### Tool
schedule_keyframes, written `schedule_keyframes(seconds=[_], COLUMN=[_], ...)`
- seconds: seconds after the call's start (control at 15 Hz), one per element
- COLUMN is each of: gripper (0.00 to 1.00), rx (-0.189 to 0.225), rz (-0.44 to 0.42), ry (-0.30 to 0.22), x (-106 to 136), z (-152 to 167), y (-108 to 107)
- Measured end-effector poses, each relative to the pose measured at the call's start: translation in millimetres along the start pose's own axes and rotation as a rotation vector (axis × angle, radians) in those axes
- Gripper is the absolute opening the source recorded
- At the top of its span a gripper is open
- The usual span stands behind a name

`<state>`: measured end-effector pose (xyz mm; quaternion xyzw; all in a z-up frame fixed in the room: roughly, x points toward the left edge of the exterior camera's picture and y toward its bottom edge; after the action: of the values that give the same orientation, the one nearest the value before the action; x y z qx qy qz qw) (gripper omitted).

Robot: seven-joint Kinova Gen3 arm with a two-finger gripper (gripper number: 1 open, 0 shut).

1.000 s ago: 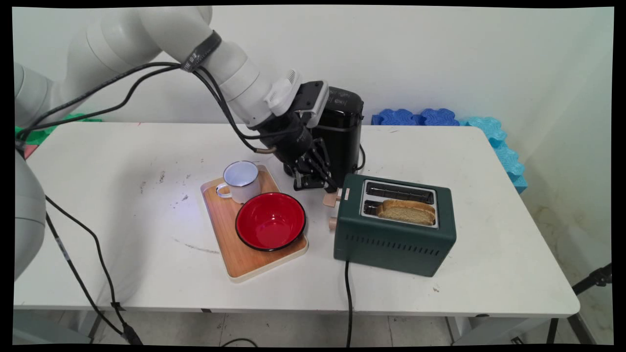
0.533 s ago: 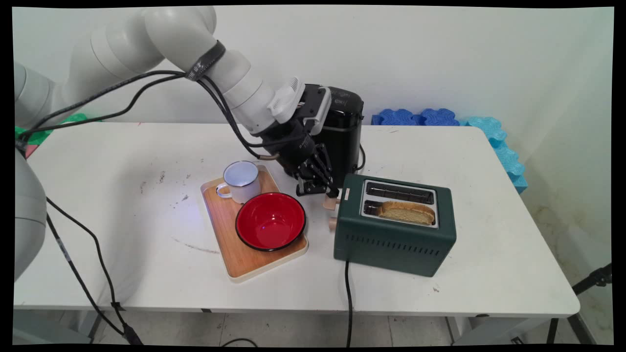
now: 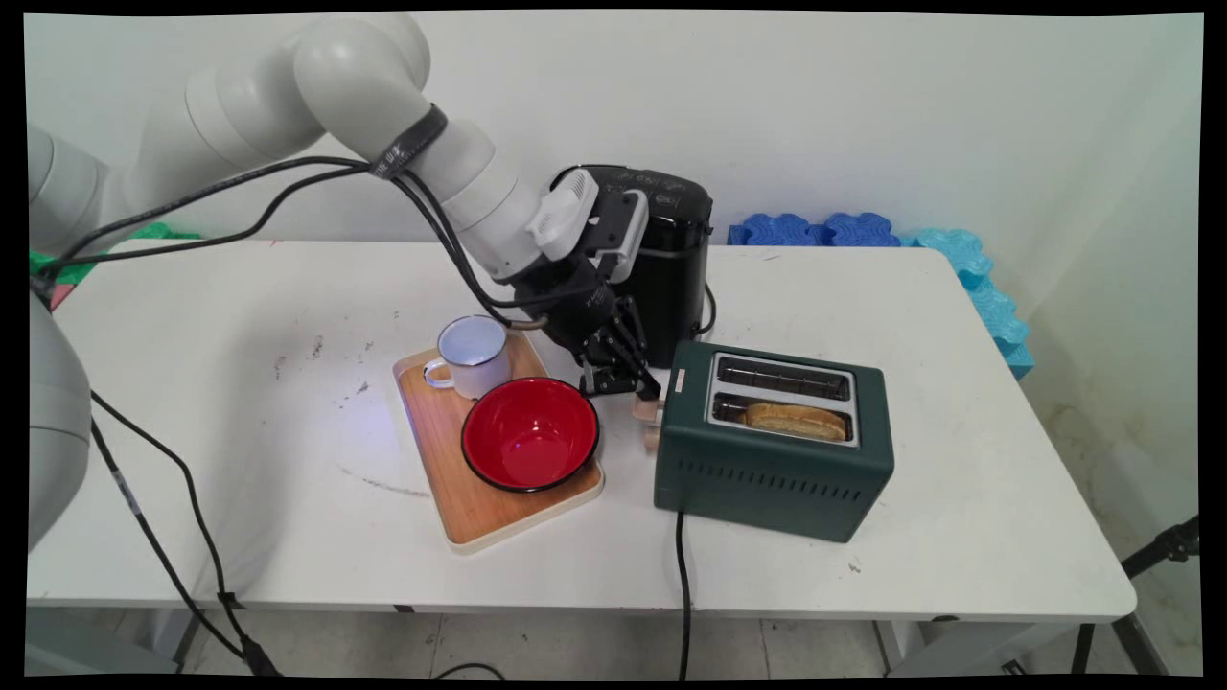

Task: Press the toaster switch

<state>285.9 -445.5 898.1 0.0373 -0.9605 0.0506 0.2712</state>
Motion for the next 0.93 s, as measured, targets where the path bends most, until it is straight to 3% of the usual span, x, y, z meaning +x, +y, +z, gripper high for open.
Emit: schedule_keyframes(seconds=[0.93], gripper=[0.00], rx=[-0.008], rz=[-0.057], ry=[-0.006], x=[-3], z=[26], y=[0])
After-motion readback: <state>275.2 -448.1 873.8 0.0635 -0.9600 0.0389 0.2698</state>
